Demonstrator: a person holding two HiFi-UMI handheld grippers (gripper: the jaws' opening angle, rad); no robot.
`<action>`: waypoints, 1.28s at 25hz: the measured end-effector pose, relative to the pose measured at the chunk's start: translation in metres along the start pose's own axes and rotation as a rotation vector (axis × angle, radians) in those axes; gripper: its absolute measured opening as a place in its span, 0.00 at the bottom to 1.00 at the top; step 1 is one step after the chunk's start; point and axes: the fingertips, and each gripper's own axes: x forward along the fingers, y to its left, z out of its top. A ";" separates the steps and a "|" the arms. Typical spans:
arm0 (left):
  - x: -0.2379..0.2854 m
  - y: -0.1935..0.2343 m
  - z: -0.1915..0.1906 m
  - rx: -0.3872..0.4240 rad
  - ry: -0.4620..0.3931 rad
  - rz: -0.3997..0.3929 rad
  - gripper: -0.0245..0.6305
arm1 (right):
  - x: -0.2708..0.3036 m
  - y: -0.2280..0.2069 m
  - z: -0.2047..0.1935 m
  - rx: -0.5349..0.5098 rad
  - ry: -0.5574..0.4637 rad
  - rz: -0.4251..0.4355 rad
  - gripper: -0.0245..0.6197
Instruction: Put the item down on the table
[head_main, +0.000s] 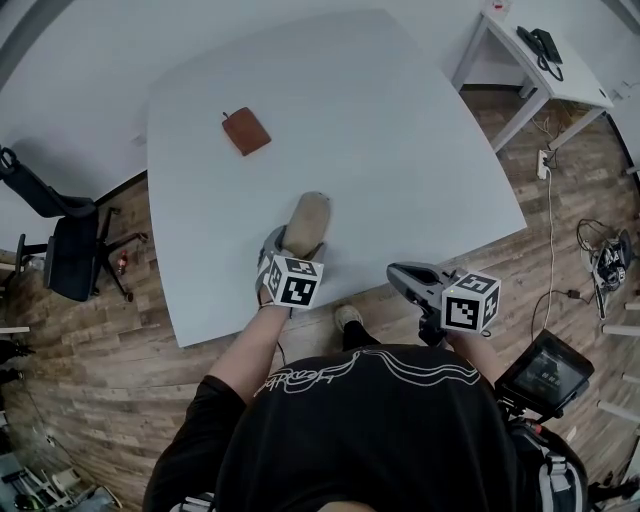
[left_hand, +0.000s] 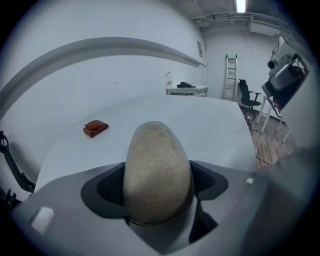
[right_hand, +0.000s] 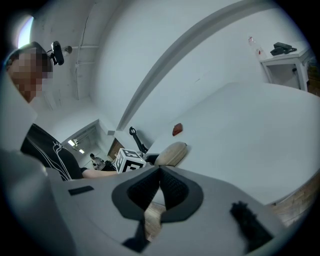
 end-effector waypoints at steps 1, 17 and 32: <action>0.001 0.001 0.000 0.009 -0.002 0.004 0.63 | 0.002 -0.001 0.001 0.002 0.002 0.002 0.05; -0.018 -0.002 0.001 -0.059 -0.031 -0.052 0.67 | 0.023 0.006 0.006 -0.055 0.066 0.034 0.05; -0.196 -0.034 0.000 -0.343 -0.235 -0.275 0.07 | 0.016 0.112 -0.020 -0.213 0.044 0.111 0.05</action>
